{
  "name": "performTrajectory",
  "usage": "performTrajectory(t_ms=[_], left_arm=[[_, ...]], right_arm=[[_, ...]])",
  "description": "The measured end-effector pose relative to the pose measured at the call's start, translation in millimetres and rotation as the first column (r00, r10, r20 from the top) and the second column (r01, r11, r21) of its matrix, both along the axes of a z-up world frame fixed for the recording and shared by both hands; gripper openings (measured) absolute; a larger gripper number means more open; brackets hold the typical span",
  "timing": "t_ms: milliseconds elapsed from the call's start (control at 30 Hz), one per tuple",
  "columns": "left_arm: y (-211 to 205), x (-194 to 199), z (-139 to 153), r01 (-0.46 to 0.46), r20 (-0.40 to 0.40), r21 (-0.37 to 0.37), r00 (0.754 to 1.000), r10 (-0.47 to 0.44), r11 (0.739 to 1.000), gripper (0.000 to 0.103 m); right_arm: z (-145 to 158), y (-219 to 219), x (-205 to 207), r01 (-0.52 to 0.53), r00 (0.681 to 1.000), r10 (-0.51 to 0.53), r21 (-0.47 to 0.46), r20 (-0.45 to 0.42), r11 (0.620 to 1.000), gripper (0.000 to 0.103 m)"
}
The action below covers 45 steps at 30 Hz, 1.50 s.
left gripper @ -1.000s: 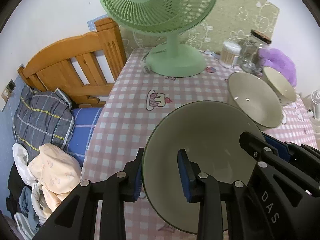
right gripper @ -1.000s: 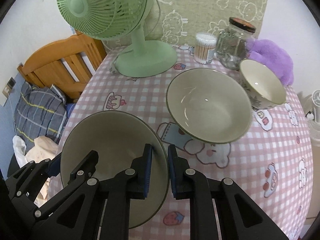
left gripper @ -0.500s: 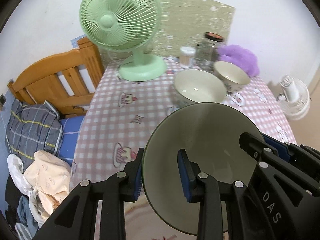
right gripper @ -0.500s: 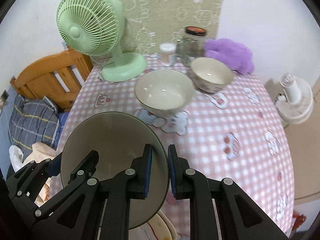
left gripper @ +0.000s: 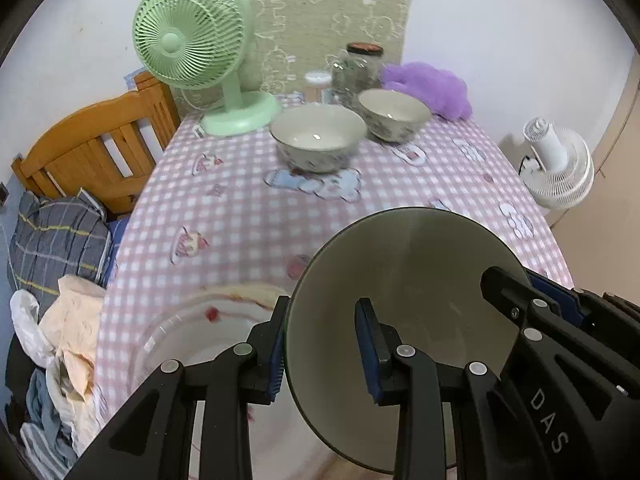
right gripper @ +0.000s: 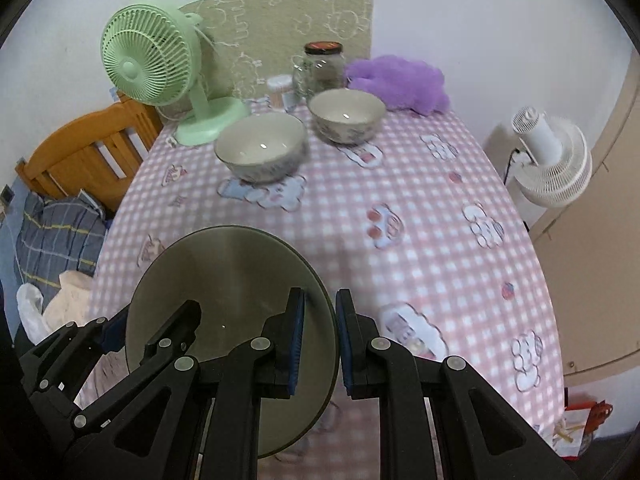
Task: Organize plates and bowls
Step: 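Lift the green-rimmed bowl with both grippers and carry it toward the plate stack, then lower the bowl beside the plate stack and open both grippers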
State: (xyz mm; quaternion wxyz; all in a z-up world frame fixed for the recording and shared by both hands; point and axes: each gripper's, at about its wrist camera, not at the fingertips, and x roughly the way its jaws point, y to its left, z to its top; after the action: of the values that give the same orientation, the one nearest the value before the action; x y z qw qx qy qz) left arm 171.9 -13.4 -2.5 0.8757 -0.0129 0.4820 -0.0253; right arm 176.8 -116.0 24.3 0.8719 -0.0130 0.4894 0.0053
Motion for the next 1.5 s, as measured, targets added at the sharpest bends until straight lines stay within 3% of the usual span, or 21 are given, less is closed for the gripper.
performTrajectory(t_ms=[467, 867, 1100, 1267, 1333, 1367, 1400, 1467, 1500], left_arm=[[-68.7, -25.6, -32.7, -0.085, -0.074, -0.003, 0.994, 0.085, 0.996, 0.031], [-79.8, -23.7, -61.7, -0.117, -0.115, -0.007, 0.987, 0.115, 0.993, 0.030], [-81.8, -19.0, -61.1, -0.111, -0.100, 0.011, 0.989, 0.111, 0.994, 0.029], [-79.7, -18.8, -62.0, -0.106, -0.110, 0.007, 0.988, 0.106, 0.994, 0.038], [-77.5, -18.6, -63.3, -0.107, -0.121, -0.006, 0.987, 0.106, 0.994, 0.054], [-75.8, -18.8, -63.4, -0.109, -0.124, -0.014, 0.987, 0.107, 0.994, 0.057], [-74.5, -19.1, -62.5, -0.109, -0.120, -0.018, 0.987, 0.106, 0.994, 0.058], [-71.6, -19.5, -58.2, -0.107, -0.108, -0.024, 0.989, 0.104, 0.994, 0.065], [-70.9, -19.5, -56.1, -0.108, -0.103, -0.023, 0.989, 0.106, 0.994, 0.071]], right_arm=[[-30.9, -74.4, -24.9, -0.075, 0.994, 0.076, 0.012, -0.076, 0.997, 0.019], [-62.7, -86.1, -15.5, -0.110, 0.985, 0.108, -0.006, -0.134, 0.994, 0.019], [-65.5, -86.5, -9.5, -0.106, 0.987, 0.104, -0.012, -0.119, 0.994, 0.019], [-66.4, -85.7, -9.5, -0.107, 0.987, 0.105, -0.010, -0.121, 0.994, 0.019], [-67.9, -86.5, -7.5, -0.111, 0.985, 0.109, -0.005, -0.133, 0.994, 0.021], [-68.3, -87.4, -7.2, -0.110, 0.985, 0.108, -0.004, -0.137, 0.994, 0.021], [-68.2, -88.3, -6.2, -0.105, 0.984, 0.104, -0.002, -0.142, 0.994, 0.024], [-66.1, -88.8, -5.6, -0.098, 0.986, 0.096, -0.011, -0.138, 0.995, 0.043], [-63.2, -88.6, -5.8, -0.093, 0.988, 0.091, -0.011, -0.127, 0.996, 0.058]])
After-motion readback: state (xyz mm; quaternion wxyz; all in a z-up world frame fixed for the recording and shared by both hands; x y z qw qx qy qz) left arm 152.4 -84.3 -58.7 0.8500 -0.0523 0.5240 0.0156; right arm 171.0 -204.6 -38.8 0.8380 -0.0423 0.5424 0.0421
